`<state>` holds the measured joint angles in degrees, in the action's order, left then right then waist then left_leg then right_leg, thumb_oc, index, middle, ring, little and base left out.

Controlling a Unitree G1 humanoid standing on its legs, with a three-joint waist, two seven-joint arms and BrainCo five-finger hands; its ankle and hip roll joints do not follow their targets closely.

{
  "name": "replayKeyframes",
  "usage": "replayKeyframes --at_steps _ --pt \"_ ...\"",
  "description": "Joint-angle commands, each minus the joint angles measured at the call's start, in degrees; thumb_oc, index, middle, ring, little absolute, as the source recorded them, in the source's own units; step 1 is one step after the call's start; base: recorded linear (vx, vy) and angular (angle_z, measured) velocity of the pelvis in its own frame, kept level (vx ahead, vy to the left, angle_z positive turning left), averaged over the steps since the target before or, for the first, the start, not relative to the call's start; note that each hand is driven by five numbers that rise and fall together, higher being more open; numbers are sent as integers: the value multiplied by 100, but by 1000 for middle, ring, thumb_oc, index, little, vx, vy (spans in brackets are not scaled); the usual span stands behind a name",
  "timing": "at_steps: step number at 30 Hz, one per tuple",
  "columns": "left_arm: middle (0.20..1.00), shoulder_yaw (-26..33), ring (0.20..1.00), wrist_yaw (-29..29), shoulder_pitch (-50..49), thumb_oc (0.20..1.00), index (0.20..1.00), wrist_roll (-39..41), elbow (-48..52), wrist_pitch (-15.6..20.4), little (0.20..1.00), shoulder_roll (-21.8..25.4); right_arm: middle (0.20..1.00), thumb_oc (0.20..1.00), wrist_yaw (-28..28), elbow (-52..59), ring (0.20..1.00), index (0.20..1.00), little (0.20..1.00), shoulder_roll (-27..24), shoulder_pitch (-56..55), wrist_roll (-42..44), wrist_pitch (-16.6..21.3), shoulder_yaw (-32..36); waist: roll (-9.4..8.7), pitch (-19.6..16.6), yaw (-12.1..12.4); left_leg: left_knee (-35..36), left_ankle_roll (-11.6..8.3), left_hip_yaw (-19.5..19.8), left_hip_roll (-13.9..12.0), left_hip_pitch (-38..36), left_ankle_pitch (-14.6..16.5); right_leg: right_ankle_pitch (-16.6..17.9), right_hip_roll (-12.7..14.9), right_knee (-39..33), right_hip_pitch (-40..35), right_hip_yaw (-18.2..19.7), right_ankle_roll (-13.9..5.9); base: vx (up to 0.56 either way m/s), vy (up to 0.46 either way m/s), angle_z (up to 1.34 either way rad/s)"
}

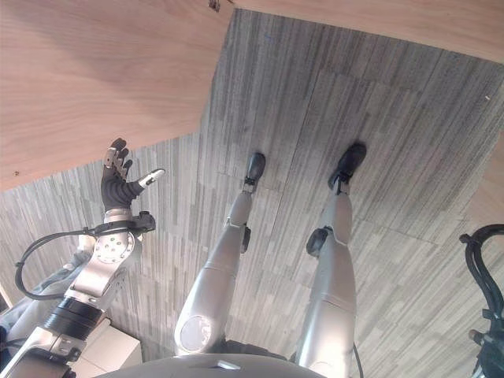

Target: Put the empty folder in the office cabinet

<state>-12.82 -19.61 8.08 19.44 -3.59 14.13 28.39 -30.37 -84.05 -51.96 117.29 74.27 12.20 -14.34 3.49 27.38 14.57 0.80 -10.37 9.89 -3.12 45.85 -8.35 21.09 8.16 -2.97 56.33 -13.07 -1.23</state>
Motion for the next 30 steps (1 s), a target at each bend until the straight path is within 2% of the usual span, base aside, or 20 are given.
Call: replayKeyframes --at_steps 1,10,14,15,16,17,18,30 --pt "1000 -166 1000 -115 -458 1000 1000 38 343 210 1000 232 200 200 82 328 200 200 200 119 -669 -103 402 -904 373 -829 262 420 -234 238 -595 -1071 479 -2036 216 1371 141 75 -793 8 37 -4" --pt "1000 -78 1000 73 -675 1000 1000 84 555 290 1000 231 200 200 341 670 200 200 200 229 -934 69 574 -694 566 -1025 476 420 -230 279 -518 -1104 501 -2077 336 1529 206 161 -831 0 22 6" --pt "1000 -28 1000 196 -774 1000 1000 126 644 335 1000 230 200 200 619 805 200 200 200 250 -1043 104 628 -684 663 -1111 565 420 -231 307 -474 -1085 516 -2107 400 1626 288 215 -857 -3 18 1" --pt "1000 -30 1000 221 -775 1000 1000 129 652 343 1000 242 247 247 644 803 247 247 247 248 -1050 87 619 -710 661 -1121 575 420 -234 320 -474 -1086 518 -2114 404 1628 295 225 -861 0 0 0" --pt "1000 -28 1000 241 -776 1000 1000 137 664 352 1000 242 589 589 666 792 589 589 589 232 -1057 88 612 -721 670 -1134 578 420 -236 323 -477 -1081 516 -2115 413 1645 311 232 -864 0 0 0" --pt "1000 -28 1000 241 -776 1000 1000 137 664 352 1000 242 589 589 666 792 589 589 589 232 -1057 88 612 -721 670 -1134 578 420 -236 323 -477 -1081 516 -2115 413 1645 311 232 -864 0 0 0" --pt "1000 -30 1000 266 -790 1000 1000 151 669 360 1000 240 1000 1000 695 742 1000 1000 1000 192 -1063 64 568 -758 673 -1149 578 420 -240 324 -481 -1071 514 -2126 419 1684 347 243 -869 0 0 0" --pt "1000 -140 1000 329 -740 1000 1000 302 778 349 1000 232 1000 1000 550 443 1000 1000 1000 6 -1108 -160 401 -769 701 -1217 542 420 -265 303 -462 -1094 518 -2172 474 1816 408 312 -891 0 0 0"
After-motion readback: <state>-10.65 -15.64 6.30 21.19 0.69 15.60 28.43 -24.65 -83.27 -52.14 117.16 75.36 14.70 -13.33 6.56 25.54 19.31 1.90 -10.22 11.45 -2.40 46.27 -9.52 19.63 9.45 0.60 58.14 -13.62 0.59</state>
